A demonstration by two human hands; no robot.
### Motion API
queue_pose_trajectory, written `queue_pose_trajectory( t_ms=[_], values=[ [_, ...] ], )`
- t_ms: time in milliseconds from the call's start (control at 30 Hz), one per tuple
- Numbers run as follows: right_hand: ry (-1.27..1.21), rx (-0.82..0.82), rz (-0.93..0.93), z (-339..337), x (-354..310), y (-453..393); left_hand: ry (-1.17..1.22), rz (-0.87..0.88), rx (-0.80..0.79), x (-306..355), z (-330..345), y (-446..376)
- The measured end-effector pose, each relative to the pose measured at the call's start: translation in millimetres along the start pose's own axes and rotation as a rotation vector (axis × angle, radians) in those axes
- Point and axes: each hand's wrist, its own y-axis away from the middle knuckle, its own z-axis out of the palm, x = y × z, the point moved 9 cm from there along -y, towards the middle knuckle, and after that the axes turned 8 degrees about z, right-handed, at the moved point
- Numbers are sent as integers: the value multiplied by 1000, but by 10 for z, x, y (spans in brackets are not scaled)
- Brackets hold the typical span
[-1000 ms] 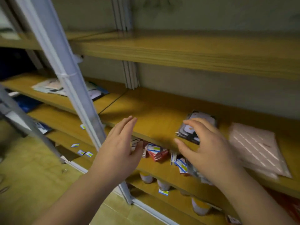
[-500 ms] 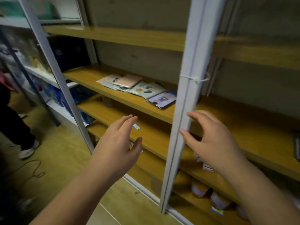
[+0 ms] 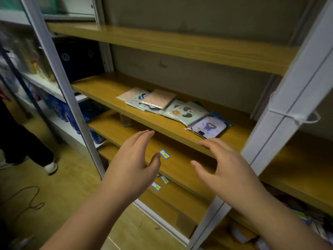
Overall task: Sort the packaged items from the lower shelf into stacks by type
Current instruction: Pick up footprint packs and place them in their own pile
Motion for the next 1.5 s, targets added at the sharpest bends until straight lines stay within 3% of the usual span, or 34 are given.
queue_pose_trajectory(
  t_ms=[200, 333, 633, 800, 900, 1033, 1200, 1500],
  values=[
    [-19, 58, 60, 147, 36, -694, -4, 32, -55, -287, 186, -588],
    [-36, 53, 204, 196, 260, -1086, -38, 49, -105, -466, 356, -1004],
    [63, 47, 328, 254, 436, -1303, 77, 114, -186, -473, 1175, -2103],
    [87, 79, 394, 309, 456, -1224, -317, 149, -414, -432, 1716, -2540],
    [77, 83, 450, 343, 472, -1180, -403, 244, -411, -425, 1781, -2612],
    [79, 119, 538, 370, 508, -1202, -301, 292, -434, -493, 1834, -2775],
    [96, 163, 645, 361, 540, -1203, -129, 182, -589, -611, 1913, -2937],
    [229, 174, 886, 310, 645, -987, 381, 77, -532, -855, 1595, -2958]
  ],
)
